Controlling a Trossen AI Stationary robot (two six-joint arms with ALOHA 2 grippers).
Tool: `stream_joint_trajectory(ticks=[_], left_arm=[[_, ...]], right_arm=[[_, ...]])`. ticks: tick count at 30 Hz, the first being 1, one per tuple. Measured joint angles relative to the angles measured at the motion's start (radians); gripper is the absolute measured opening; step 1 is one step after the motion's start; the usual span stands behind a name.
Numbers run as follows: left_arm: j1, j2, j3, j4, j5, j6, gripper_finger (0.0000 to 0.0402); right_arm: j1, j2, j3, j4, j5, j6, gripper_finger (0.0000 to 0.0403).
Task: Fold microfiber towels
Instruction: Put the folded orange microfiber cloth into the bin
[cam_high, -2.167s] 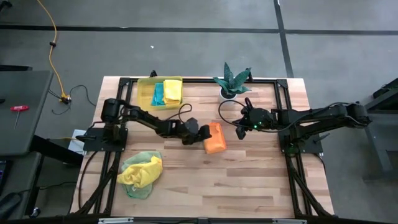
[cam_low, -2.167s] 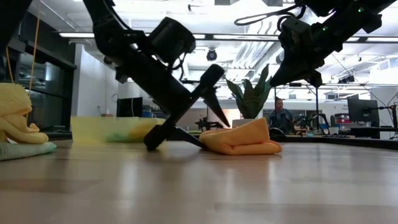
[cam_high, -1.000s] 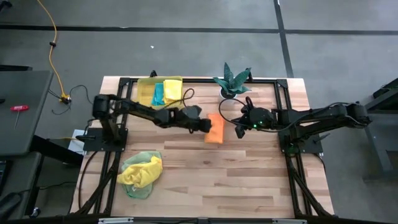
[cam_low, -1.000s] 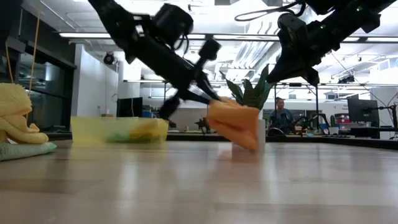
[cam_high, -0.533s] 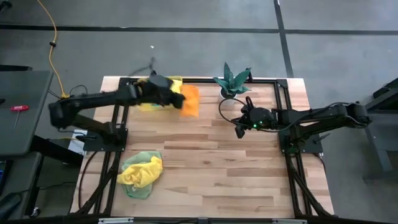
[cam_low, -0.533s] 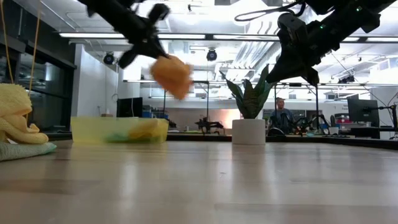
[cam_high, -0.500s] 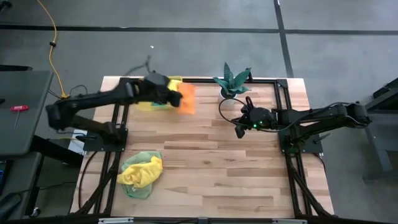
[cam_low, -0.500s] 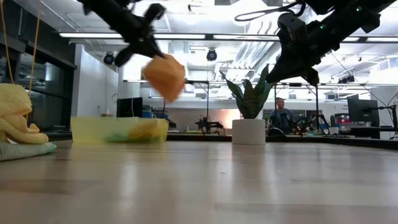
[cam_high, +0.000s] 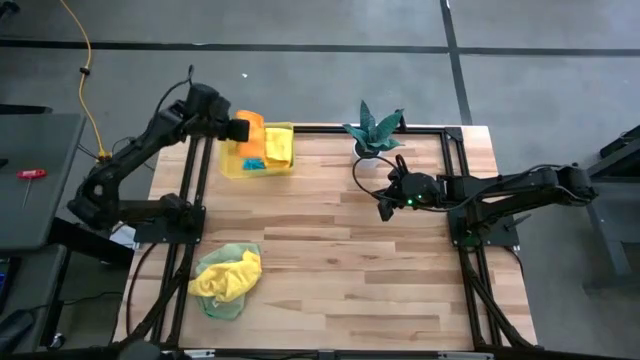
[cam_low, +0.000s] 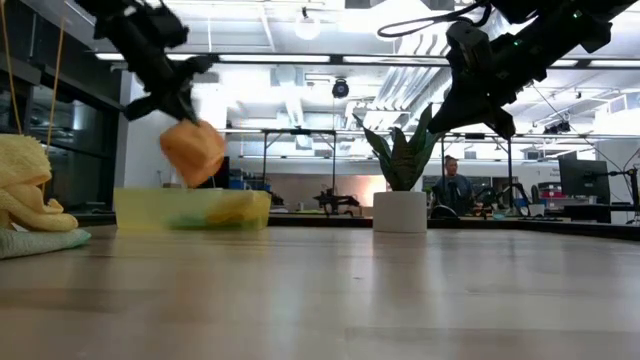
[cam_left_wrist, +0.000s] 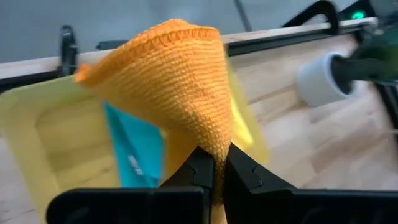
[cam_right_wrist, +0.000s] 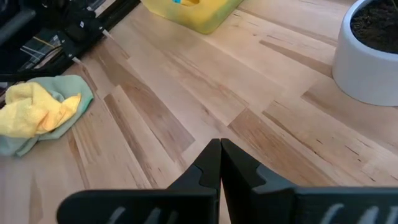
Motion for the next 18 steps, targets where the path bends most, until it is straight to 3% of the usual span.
stream_joint_trajectory(ticks=[6,11,18], left_arm=[[0.116,0.103,-0.012,0.024,0.094,0.055,0.0000],[0.093,0.089,-0.043,0.153,0.146,-0.028,0.0000],[0.073,0.081,-0.170,0.145,0.035,-0.023,0.0000]], right_arm=[[0.000,0.000,0.000,0.002,0.000,0.030,0.0000],[-0.001,0.000,0.000,0.006,0.027,0.034,0.0000],[-0.007,0.000,0.000,0.006,0.047,0.041,0.0000]])
